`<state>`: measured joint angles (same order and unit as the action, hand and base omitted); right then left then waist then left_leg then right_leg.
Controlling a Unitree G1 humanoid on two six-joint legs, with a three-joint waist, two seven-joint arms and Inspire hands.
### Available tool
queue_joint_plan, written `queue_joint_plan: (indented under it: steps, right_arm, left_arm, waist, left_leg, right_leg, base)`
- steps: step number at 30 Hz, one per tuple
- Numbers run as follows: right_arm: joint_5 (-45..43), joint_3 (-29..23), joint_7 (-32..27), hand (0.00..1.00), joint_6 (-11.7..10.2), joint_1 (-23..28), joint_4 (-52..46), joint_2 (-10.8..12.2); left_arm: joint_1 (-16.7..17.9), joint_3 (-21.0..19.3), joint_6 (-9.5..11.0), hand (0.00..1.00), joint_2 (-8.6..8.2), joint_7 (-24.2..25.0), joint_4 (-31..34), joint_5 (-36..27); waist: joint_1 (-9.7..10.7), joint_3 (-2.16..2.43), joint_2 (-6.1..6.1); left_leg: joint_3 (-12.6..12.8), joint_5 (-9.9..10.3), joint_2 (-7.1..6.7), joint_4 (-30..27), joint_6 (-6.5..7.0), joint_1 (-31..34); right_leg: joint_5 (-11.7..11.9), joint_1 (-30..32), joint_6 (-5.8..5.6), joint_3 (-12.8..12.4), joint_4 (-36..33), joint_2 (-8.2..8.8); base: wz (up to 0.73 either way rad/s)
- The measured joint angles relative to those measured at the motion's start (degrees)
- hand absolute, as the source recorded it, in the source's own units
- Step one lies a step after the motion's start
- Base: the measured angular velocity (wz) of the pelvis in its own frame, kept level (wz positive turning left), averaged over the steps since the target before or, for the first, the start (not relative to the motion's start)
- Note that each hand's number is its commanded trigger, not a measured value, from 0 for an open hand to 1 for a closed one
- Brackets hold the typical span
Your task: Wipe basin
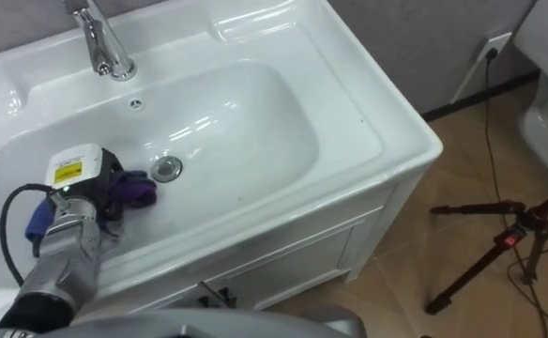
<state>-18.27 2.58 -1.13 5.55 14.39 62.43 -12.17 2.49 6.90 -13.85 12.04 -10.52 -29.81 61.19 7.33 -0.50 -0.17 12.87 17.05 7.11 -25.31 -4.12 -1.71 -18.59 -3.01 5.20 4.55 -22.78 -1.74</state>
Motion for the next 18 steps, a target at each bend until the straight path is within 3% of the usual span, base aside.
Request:
queue_joint_plan:
  steps: [5, 9, 12, 14, 18]
  right_arm:
    - [0.51, 2.07, 0.04, 0.00, 0.94, -0.78, 0.57, 0.57]
    - [0.43, 2.91, 0.07, 0.00, 2.40, -0.52, 0.55, 1.32]
    - [0.37, 2.91, 0.05, 0.00, 3.28, -0.69, 0.54, 1.42]
    - [0.47, 2.91, 0.02, 0.00, 3.29, -0.83, 0.47, 1.61]
    - [0.47, 2.90, -0.14, 0.00, 3.30, -0.91, -0.17, 1.60]
  left_arm:
    - [-1.10, 0.20, 0.00, 1.00, -0.66, 0.25, -1.17, -8.52]
    - [-2.04, 0.20, 0.07, 1.00, -0.72, 0.47, -1.61, -14.97]
    - [-2.63, 0.20, 0.09, 1.00, -0.91, 2.20, -0.88, -22.07]
    - [-3.42, 0.73, 0.11, 1.00, -2.12, 4.77, 0.52, -26.25]
    - [-5.82, 4.16, 0.17, 1.00, -4.12, 7.53, 2.34, -31.51]
  waist:
    - [0.37, -0.02, -0.02]
    - [0.64, -0.01, -0.05]
    - [2.08, 0.00, -0.33]
    - [3.04, -0.11, -1.22]
    - [4.53, -0.22, -1.87]
  left_leg:
    - [3.81, -0.29, -0.05, 1.21, 0.44, -1.49]
    - [4.73, -0.32, -0.34, 2.07, 0.50, -2.41]
    - [5.85, -0.42, -0.53, 2.79, 0.67, -2.90]
    - [5.88, -0.73, -0.74, 2.94, 1.13, -2.96]
    - [5.96, -0.72, -0.27, 2.56, 1.14, -2.52]
  right_leg:
    - [0.36, 0.03, -0.64, -2.23, 0.37, 0.27]
    - [0.49, 0.06, -0.85, -2.91, 0.34, 0.51]
    - [0.49, -0.07, -0.95, -2.80, 0.27, 0.88]
    - [0.60, -0.04, -1.15, -2.81, 0.36, 1.07]
    - [0.90, 0.02, -1.40, -2.69, 0.83, 1.15]
  base:
    - [-0.21]
    - [-0.15]
    - [0.00]
    - [0.00]
    - [0.00]
